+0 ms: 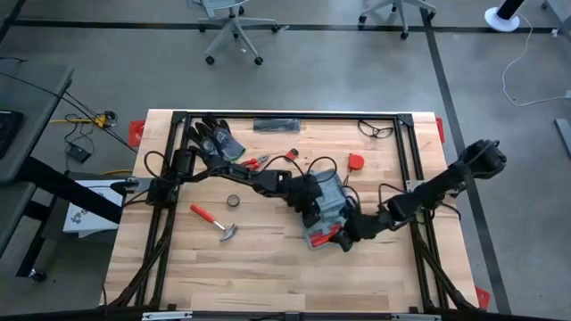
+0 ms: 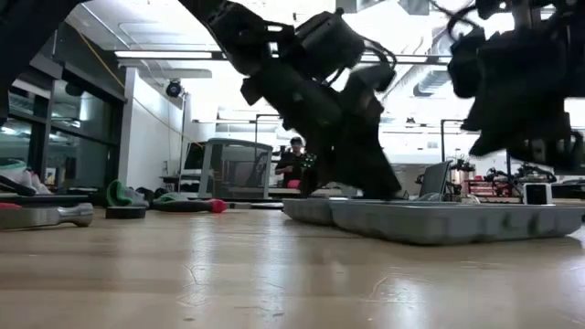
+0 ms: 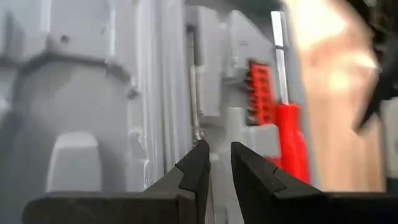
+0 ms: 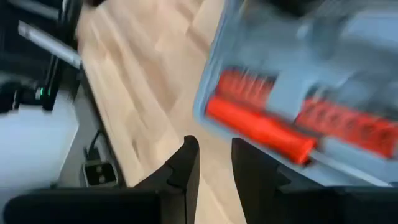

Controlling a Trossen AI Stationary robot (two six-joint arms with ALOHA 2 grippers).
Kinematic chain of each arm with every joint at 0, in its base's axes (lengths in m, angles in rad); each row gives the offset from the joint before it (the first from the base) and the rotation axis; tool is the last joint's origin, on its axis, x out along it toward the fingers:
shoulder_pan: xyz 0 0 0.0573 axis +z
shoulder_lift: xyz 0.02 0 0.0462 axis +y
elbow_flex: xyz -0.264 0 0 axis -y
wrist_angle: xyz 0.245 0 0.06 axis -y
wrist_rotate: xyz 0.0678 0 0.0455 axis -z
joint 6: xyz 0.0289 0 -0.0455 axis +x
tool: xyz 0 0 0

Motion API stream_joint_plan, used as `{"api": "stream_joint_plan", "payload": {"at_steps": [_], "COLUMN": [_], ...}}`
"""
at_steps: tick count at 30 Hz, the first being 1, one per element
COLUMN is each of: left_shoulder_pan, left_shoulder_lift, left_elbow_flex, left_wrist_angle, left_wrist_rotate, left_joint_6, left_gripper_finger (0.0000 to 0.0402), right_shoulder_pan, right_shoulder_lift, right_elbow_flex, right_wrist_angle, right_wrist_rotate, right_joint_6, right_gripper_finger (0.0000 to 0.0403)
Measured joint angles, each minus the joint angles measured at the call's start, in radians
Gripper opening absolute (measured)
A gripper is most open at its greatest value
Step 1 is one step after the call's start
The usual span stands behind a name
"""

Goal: Prefit tool cases
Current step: Remove the screwdriver from the gray prefit tool case

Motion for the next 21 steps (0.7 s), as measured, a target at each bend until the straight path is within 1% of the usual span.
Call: {"api": "stream_joint_plan", "payload": {"at_steps": [2,4,7,10,13,17,21], "left_shoulder_pan": [0.002,0.002,0.001,-0.004,-0.008,-0.023,-0.035], "left_shoulder_lift": [-0.028,-0.059,-0.09,-0.109,-0.112,-0.101,-0.102], "left_elbow_flex": [0.0,0.001,0.001,0.001,0.004,0.002,0.002], "left_wrist_angle": [0.002,-0.011,-0.055,-0.086,-0.151,-0.267,-0.289], "left_wrist_rotate": [0.035,0.051,0.036,0.028,0.027,-0.024,-0.047], "left_joint_6": [0.04,0.074,0.107,0.117,0.117,0.146,0.18], "left_gripper_finger": [0.006,0.006,0.006,0.006,0.006,0.006,0.006], "right_shoulder_pan": [0.006,-0.007,-0.058,-0.125,-0.192,-0.269,-0.326], "right_shoulder_lift": [-0.054,-0.106,-0.183,-0.241,-0.254,-0.226,-0.193], "right_elbow_flex": [0.014,0.028,0.042,0.042,0.04,0.04,0.04], "right_wrist_angle": [-0.088,-0.199,-0.364,-0.467,-0.532,-0.52,-0.495], "right_wrist_rotate": [0.069,0.117,0.129,0.078,0.014,-0.058,-0.097], "right_joint_6": [0.01,0.011,0.007,-0.025,-0.073,-0.163,-0.248], "right_gripper_finger": [0.0087,0.0087,0.0086,0.0086,0.0086,0.0087,0.0091]}}
